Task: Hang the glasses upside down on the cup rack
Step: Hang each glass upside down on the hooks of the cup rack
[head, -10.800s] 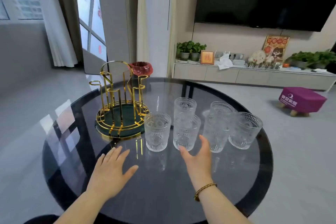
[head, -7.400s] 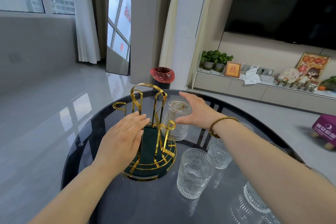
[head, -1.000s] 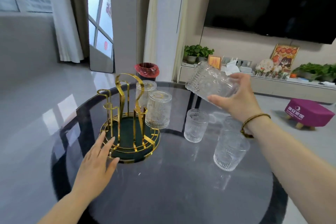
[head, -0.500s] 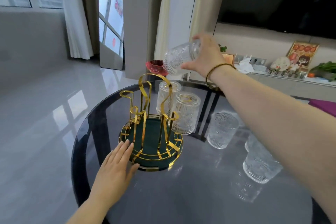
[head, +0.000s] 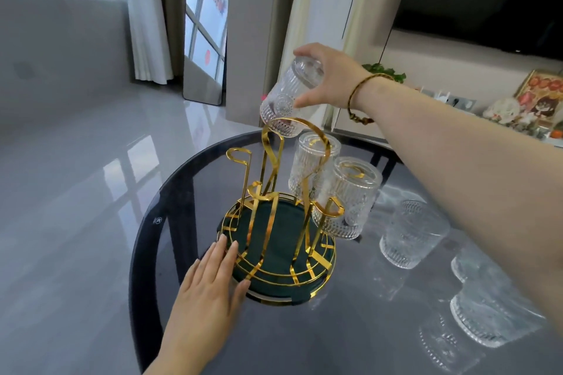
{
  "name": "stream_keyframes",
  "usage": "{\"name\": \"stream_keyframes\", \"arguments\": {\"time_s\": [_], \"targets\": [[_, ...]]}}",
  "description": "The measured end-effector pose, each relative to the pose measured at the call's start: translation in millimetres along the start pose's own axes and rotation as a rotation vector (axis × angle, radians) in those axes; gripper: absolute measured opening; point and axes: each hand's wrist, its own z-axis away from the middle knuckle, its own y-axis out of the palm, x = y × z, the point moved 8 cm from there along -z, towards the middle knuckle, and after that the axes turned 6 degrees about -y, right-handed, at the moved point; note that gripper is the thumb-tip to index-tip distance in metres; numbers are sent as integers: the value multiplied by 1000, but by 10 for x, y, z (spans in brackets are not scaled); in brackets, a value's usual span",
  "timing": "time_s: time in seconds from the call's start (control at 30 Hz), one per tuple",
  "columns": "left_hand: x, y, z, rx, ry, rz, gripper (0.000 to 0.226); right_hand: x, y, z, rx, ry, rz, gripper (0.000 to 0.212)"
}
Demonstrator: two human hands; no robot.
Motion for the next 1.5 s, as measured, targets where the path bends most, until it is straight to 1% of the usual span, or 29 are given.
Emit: {"name": "stream_keyframes", "arguments": {"time_s": [0.1, 0.27, 0.43, 0.6, 0.73, 0.77, 0.8, 0.87, 0.93, 0.97, 1.03, 1.07, 1.27, 1.37, 1.5], "targets": [[16, 29, -22, 25, -5, 6, 97, 7, 108, -56, 49, 9, -24, 89], [29, 50, -55, 68, -15, -3, 102, -23, 127, -128, 95, 25, -40, 86], [30, 65, -62, 88, -22, -23, 99, 36, 118, -223, 132, -18, -37, 81], [31, 51, -81, 65, -21, 2, 96, 106, 246, -297, 181, -66, -25, 75], [32, 34, -65, 41, -30, -10, 101, 28, 503, -270, 230, -39, -39, 77], [29, 32, -64, 39, -28, -10, 98, -3, 580, -255, 247, -24, -56, 79], [21, 32, -62, 31, -20, -3, 88, -26, 661, -240, 267, -16, -68, 82], [20, 17, -61, -2, -9, 22, 57, -53, 816, -213, 311, -12, -64, 86], [5, 20, -61, -2, -4, 22, 53, -79, 937, -180, 355, -10, -75, 87], [-1, 20, -62, 0, 4, 18, 56, -94, 982, -164, 371, -15, -79, 86], [21, 24, -70, 18, -15, 10, 83, -117, 1035, -140, 379, -38, -55, 81], [33, 32, -71, 29, -24, 2, 90, -122, 1047, -130, 371, -48, -47, 78], [36, 32, -67, 26, -23, -1, 90, -107, 1075, -121, 369, -67, -56, 76], [38, 34, -65, 29, -23, 21, 100, -95, 1076, -112, 380, -80, -28, 75], [36, 19, -58, 20, -24, 32, 96, -68, 1057, -80, 377, -95, -27, 76]]}}
